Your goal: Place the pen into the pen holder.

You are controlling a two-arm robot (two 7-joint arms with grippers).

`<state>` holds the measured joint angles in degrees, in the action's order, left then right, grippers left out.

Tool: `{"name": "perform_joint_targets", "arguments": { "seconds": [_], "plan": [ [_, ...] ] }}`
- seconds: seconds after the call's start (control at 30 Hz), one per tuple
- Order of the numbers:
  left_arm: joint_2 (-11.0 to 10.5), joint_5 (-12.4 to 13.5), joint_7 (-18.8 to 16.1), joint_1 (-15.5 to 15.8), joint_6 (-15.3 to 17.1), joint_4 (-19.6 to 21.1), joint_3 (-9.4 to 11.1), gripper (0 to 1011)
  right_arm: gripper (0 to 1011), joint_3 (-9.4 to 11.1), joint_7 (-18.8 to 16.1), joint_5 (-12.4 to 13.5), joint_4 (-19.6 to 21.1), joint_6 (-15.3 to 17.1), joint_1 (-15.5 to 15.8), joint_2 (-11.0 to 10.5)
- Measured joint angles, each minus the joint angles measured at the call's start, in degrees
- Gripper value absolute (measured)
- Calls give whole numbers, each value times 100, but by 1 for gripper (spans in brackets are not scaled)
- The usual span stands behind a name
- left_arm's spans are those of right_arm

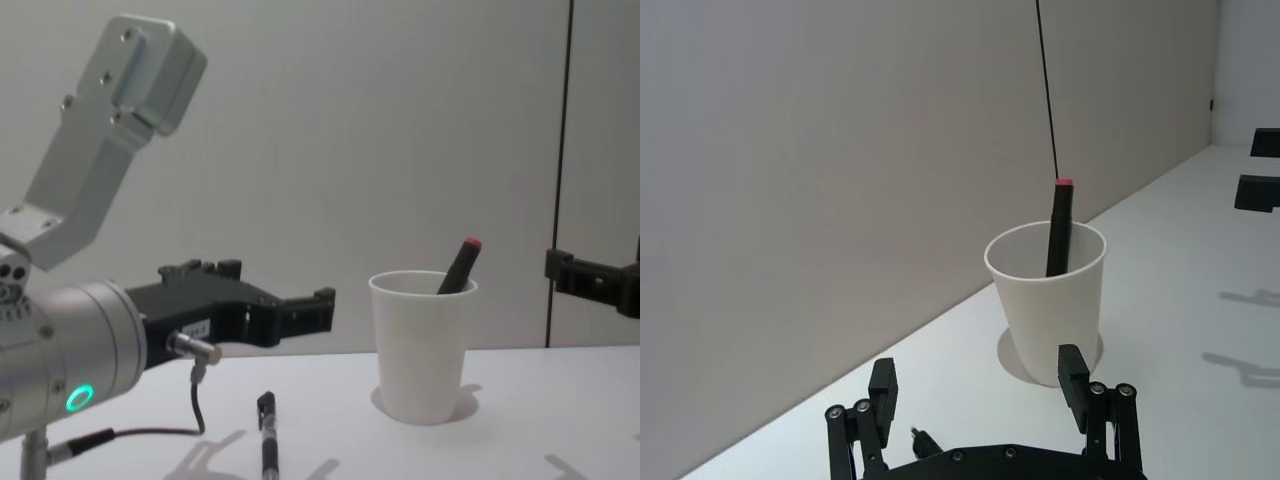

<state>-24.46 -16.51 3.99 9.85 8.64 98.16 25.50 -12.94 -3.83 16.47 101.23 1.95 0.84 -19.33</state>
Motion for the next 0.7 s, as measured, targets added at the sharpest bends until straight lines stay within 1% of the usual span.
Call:
{"name": "perform_joint_targets", "arguments": {
  "seconds": [0.23, 0.43, 0.7],
  "plan": [
    [12, -133, 28, -66, 259, 60, 27, 1001, 1002, 0, 0, 0, 0, 0, 0, 0],
    [93, -226, 8, -83, 431, 26, 60, 1001, 1001, 0, 0, 0, 0, 0, 0, 0],
    [242, -344, -154, -62, 594, -115, 90, 1001, 1002, 0, 0, 0, 0, 1, 0, 0]
  ]
}}
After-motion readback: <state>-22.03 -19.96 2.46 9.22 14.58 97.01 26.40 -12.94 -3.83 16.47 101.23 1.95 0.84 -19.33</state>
